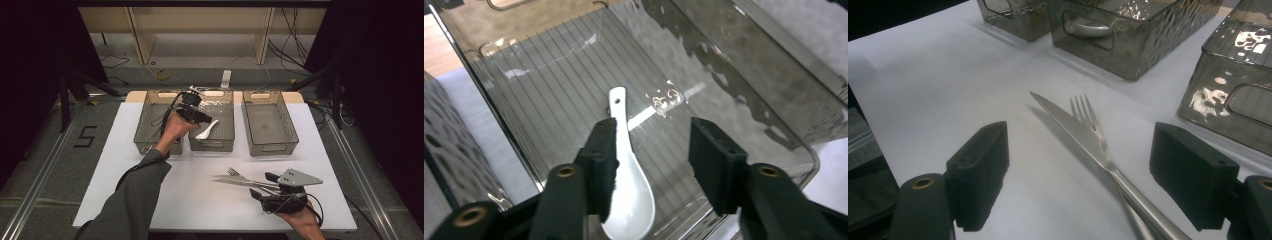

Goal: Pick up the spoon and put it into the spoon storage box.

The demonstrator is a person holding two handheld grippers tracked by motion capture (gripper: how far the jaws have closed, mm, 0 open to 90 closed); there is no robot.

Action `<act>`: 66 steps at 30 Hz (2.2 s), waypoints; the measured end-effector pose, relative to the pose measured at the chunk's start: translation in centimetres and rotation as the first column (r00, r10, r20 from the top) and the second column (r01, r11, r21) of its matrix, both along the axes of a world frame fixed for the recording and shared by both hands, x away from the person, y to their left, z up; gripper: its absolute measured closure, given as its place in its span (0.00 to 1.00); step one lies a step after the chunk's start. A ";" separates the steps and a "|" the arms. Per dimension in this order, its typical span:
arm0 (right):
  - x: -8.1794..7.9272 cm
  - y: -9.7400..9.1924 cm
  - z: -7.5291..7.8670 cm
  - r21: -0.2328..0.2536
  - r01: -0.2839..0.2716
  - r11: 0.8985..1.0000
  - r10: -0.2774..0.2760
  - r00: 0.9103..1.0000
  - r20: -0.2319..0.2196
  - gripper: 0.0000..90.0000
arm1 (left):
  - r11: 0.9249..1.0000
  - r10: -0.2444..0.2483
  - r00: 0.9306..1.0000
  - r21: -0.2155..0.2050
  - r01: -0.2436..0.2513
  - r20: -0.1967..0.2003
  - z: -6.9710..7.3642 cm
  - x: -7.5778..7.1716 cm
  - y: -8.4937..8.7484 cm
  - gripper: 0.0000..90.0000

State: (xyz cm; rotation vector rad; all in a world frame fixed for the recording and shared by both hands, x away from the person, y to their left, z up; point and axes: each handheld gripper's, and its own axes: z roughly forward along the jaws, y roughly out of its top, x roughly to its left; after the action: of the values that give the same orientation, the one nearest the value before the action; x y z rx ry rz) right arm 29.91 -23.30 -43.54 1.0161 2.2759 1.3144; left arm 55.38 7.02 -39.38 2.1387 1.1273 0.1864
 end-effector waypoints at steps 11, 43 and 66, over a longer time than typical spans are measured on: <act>0.0 0.0 0.0 -0.002 0.002 1.000 -0.002 1.000 -0.001 0.28 | 0.999 -0.011 1.000 -0.036 0.012 0.026 1.5 -1.4 1.0 0.40; 0.4 0.2 -0.2 -0.014 -0.016 1.000 0.016 1.000 -0.025 0.27 | 0.989 -0.054 0.992 -0.134 0.070 0.115 0.8 -9.0 4.3 0.27; 1.1 0.1 0.0 -0.042 -0.037 0.998 0.036 0.999 -0.038 0.27 | 0.978 -0.043 0.984 -0.193 0.076 0.171 0.1 -12.2 6.5 0.24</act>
State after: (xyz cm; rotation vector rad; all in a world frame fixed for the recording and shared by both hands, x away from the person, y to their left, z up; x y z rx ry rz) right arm 31.00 -23.25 -43.50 0.9970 2.3503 1.2659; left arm 43.20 13.52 -39.30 1.9393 0.9432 0.2106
